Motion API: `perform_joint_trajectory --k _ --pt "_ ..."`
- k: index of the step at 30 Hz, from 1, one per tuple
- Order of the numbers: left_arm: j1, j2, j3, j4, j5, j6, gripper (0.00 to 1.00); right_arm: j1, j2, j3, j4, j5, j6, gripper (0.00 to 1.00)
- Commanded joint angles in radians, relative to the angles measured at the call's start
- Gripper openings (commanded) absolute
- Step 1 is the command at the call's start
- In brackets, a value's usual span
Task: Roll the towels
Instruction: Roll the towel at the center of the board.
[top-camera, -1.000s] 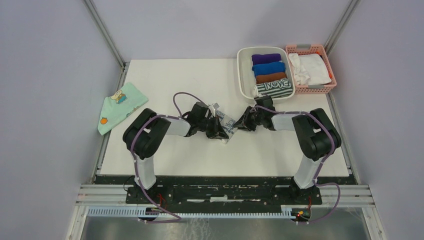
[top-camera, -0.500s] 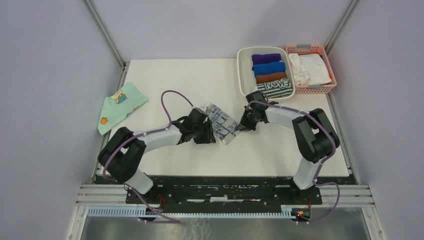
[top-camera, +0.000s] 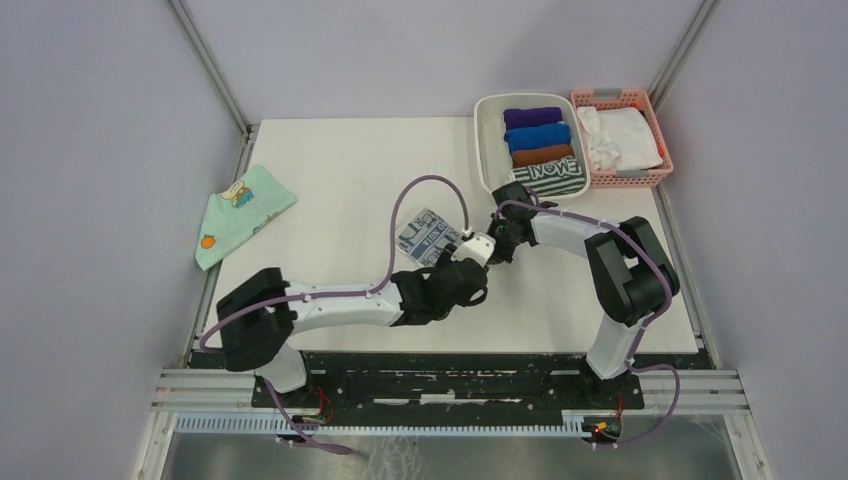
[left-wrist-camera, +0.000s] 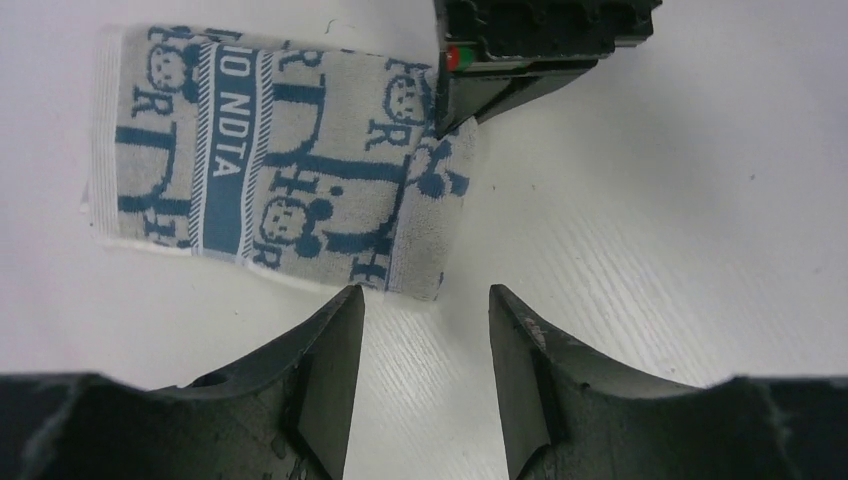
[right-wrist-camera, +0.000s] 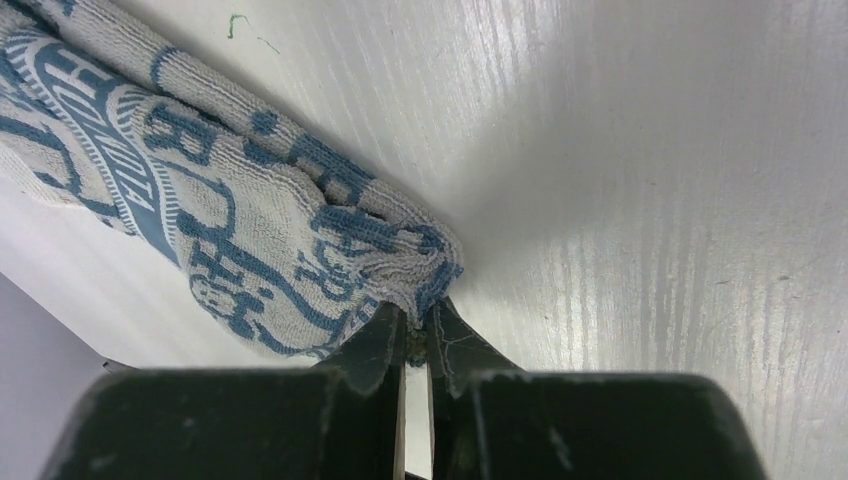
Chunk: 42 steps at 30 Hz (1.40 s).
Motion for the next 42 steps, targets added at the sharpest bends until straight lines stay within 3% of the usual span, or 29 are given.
perform_joint_trajectory --k 1,15,30,42 --pt "-0.040 0.117 0.062 0.093 -0.124 0.207 0.57 -0.004 0.015 0.008 -0.053 0.005 0.009 0.11" --pt "-0.079 0.300 0.128 0.133 -0.171 0.352 0.58 -0.005 0.034 0.000 -0.043 -0.023 0.014 0.12" --pt "-0.074 0.452 0.223 0.009 -0.222 0.327 0.61 -0.011 0.043 -0.012 -0.025 -0.050 0.014 0.12" --pt "-0.038 0.457 0.188 -0.042 -0.191 0.263 0.62 -0.014 0.040 -0.016 -0.026 -0.051 0.013 0.12"
